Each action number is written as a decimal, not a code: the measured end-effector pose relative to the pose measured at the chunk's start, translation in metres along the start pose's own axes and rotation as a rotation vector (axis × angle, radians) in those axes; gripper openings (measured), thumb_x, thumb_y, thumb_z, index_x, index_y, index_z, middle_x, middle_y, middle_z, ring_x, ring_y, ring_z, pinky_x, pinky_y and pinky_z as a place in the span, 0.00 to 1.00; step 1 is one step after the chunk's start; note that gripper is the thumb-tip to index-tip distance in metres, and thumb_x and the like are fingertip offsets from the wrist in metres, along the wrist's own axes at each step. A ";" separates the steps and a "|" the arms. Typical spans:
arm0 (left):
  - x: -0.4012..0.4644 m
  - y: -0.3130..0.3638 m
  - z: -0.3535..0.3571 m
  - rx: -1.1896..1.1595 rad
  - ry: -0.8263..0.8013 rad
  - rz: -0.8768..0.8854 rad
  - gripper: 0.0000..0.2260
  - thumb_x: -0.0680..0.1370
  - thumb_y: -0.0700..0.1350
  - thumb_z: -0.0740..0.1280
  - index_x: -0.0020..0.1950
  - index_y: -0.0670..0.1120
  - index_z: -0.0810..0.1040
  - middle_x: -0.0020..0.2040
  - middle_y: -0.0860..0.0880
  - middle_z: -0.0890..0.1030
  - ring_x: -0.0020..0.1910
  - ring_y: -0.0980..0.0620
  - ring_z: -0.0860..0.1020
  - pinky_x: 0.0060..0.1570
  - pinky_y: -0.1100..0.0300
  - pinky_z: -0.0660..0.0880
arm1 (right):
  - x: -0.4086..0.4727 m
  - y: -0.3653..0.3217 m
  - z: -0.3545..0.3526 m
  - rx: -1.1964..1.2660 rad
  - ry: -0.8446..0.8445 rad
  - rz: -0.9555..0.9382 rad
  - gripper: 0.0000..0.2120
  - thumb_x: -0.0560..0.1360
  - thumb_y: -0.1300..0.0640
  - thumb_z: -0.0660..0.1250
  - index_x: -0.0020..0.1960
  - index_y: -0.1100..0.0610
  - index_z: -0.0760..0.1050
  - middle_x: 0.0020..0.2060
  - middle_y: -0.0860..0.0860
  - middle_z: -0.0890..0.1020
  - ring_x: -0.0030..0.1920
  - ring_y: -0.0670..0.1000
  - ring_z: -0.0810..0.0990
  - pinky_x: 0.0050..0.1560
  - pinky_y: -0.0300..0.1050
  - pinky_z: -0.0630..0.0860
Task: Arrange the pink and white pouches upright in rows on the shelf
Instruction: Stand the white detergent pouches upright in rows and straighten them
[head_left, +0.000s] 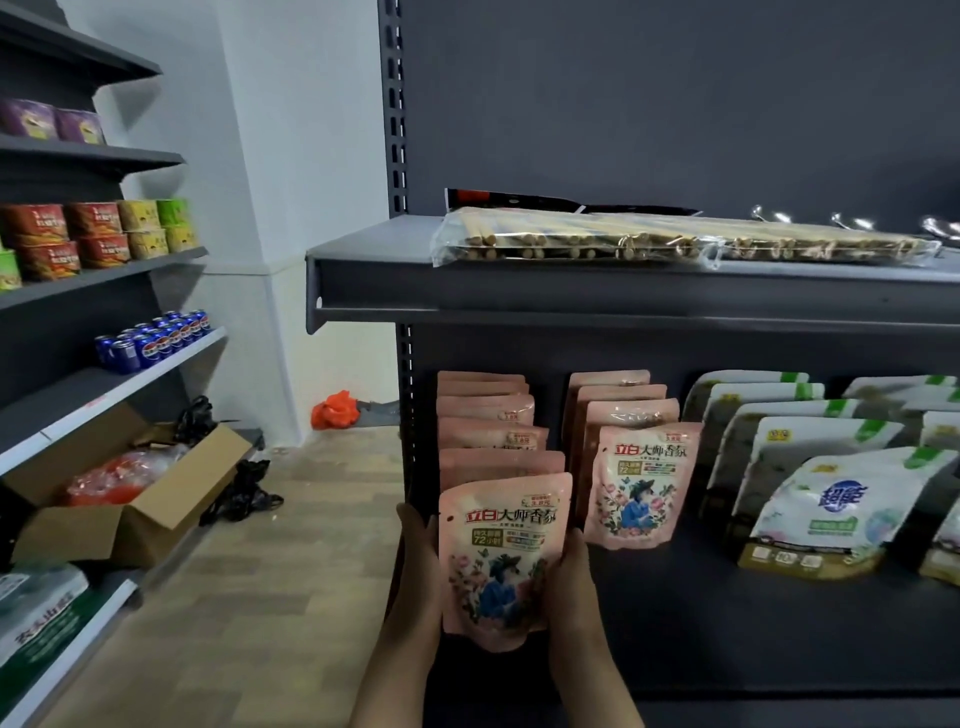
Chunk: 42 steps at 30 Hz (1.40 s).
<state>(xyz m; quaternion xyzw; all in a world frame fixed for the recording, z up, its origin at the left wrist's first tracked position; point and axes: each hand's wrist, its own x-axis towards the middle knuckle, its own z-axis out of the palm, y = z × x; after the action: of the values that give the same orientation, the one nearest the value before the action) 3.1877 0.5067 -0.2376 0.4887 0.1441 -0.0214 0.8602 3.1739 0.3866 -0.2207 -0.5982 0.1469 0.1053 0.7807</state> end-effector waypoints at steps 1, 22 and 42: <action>-0.001 -0.002 0.002 -0.026 -0.005 -0.012 0.41 0.67 0.72 0.44 0.65 0.46 0.72 0.55 0.40 0.81 0.57 0.37 0.76 0.61 0.39 0.69 | -0.001 0.001 0.001 0.008 0.001 0.001 0.24 0.82 0.48 0.44 0.40 0.52 0.76 0.38 0.52 0.80 0.40 0.51 0.78 0.42 0.41 0.72; 0.002 -0.001 0.009 -0.074 -0.019 -0.075 0.35 0.76 0.65 0.37 0.51 0.45 0.76 0.57 0.40 0.78 0.62 0.34 0.71 0.54 0.44 0.67 | 0.003 0.006 -0.006 -0.057 -0.085 -0.084 0.18 0.82 0.56 0.47 0.46 0.53 0.75 0.39 0.49 0.82 0.39 0.47 0.81 0.31 0.37 0.76; 0.028 -0.008 -0.021 0.033 0.004 0.045 0.45 0.62 0.75 0.47 0.72 0.52 0.64 0.66 0.42 0.75 0.64 0.38 0.73 0.66 0.36 0.66 | 0.016 0.003 -0.016 0.133 -0.144 -0.049 0.26 0.80 0.42 0.45 0.59 0.54 0.77 0.54 0.58 0.83 0.54 0.58 0.81 0.57 0.58 0.76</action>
<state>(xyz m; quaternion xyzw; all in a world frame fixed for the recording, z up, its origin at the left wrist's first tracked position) 3.2087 0.5233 -0.2620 0.5062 0.1343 -0.0034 0.8519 3.1859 0.3723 -0.2330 -0.5395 0.0823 0.1188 0.8295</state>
